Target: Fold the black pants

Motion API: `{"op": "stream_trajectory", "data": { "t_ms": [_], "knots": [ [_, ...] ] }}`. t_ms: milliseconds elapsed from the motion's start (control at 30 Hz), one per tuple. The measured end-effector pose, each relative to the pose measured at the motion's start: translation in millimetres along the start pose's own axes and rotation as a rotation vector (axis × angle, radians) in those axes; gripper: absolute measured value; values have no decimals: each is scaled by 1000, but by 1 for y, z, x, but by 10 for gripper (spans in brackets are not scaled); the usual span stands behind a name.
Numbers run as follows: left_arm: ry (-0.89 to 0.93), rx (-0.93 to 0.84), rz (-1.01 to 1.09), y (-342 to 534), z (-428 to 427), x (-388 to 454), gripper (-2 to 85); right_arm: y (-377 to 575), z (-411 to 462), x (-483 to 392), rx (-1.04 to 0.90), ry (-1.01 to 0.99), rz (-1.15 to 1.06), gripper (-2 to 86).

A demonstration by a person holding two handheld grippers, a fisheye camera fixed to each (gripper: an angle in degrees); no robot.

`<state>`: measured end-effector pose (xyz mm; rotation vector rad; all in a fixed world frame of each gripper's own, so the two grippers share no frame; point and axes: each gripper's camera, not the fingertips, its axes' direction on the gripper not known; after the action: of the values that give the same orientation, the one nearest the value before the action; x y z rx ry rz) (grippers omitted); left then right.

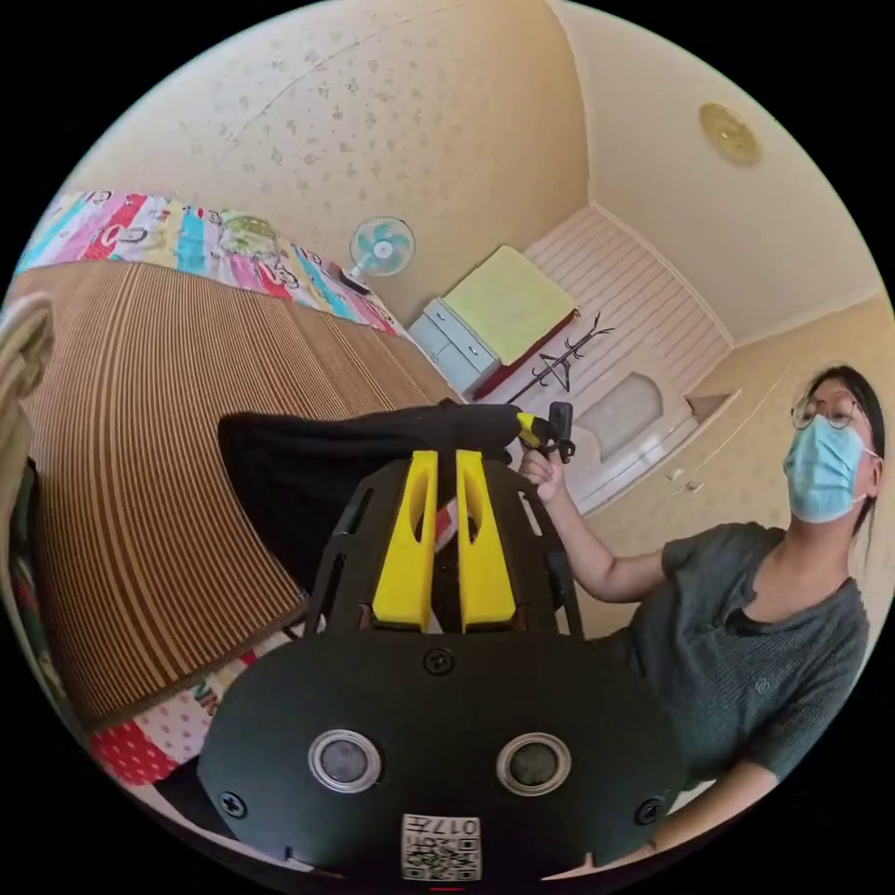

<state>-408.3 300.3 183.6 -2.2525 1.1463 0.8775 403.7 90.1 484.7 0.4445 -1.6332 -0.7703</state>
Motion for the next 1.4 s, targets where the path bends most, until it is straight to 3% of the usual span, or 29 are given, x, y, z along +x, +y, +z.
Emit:
{"op": "stream_trajectory", "data": {
  "t_ms": [133,200,367,500,633,733,867,1100,1267,1400],
  "knots": [
    [-181,-181,-193,103,57,-39,40,115,40,25,-215,156,246,35],
    [-240,-173,-241,110,61,-54,36,136,39,46,-247,216,346,42],
    [-186,67,-202,46,48,-87,113,95,-13,94,105,183,372,108],
    [-285,152,-207,-37,69,-128,176,41,15,134,64,283,348,147],
    [-422,83,-242,-82,113,-162,191,16,67,171,-41,436,357,171],
    [-321,64,-268,-75,138,-171,199,34,84,176,-17,393,378,178],
    [-312,76,-313,-48,148,-154,185,75,104,175,-80,109,446,152],
    [-245,87,-469,-31,140,-149,72,100,113,161,-50,26,514,72],
    [-436,166,-333,-64,74,-56,64,23,133,77,-52,-15,337,49],
    [-566,259,-257,-112,-39,35,64,-53,170,10,-19,-82,211,47]
  ]
}}
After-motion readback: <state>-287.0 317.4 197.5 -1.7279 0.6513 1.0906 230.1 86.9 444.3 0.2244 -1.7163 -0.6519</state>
